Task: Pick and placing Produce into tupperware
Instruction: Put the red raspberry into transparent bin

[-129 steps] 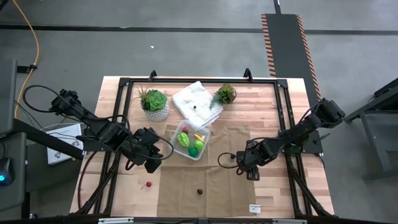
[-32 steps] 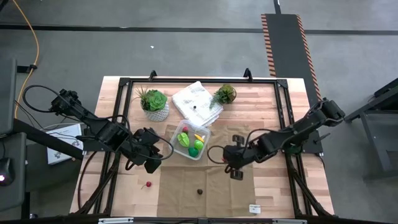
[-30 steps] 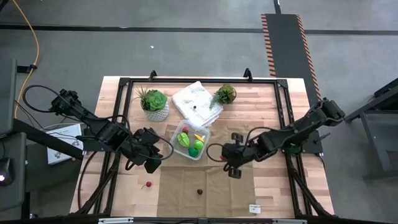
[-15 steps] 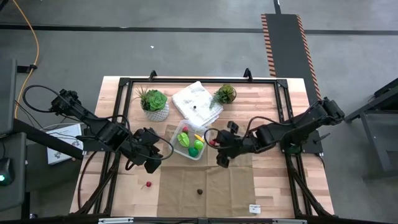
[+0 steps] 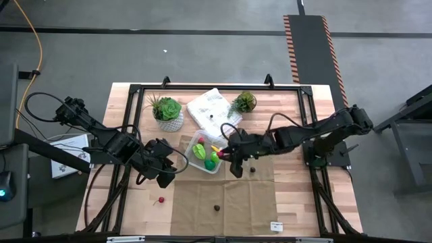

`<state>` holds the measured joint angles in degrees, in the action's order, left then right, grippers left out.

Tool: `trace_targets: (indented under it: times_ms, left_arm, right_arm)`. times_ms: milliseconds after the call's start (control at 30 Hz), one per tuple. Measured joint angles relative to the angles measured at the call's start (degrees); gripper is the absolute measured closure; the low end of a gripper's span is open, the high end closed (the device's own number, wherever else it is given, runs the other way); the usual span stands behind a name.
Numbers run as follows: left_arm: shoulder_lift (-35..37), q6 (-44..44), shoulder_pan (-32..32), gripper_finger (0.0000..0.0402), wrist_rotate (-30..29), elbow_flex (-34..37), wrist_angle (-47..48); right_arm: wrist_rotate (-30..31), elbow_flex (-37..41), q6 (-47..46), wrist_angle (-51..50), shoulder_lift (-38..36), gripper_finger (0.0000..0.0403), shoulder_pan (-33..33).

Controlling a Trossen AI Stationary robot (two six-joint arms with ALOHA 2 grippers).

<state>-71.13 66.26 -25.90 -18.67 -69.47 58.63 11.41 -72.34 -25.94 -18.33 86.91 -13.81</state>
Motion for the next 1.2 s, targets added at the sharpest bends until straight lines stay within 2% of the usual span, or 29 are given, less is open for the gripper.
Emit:
trace_targets:
  times_ms: [233, 400, 467, 700, 1000, 1200]
  left_arm:
    - [0.00, -1.98, -0.01, 0.0261, -0.01, 0.00, 0.00]
    - [-0.02, -2.15, 0.01, 0.0261, -0.01, 0.00, 0.00]
    - [-0.02, -2.16, -0.01, 0.0261, -0.01, 0.00, 0.00]
    - [-0.04, -2.16, -0.01, 0.0261, 0.01, 0.00, 0.01]
    - [-0.04, -2.20, 0.01, 0.0261, 0.08, 0.00, 0.33]
    - [-0.04, -2.91, -0.01, 0.0261, 0.12, 0.00, 0.33]
  right_arm:
    - [-9.49, 0.00, -2.14, 0.38, 0.12, 0.0315, 6.86]
    - [-19.42, 0.00, -3.41, 3.48, 2.74, 0.0315, 11.19]
    - [-21.38, 0.00, -3.73, 3.45, 4.19, 0.0315, 12.25]
    - [-21.52, -1.77, -3.43, 1.11, 9.15, 0.0315, 12.79]
    - [-19.26, -17.43, 5.18, -17.65, 20.75, 0.0315, 12.95]
    - [-17.17, -24.94, 6.87, -23.60, 25.74, 0.0315, 13.81]
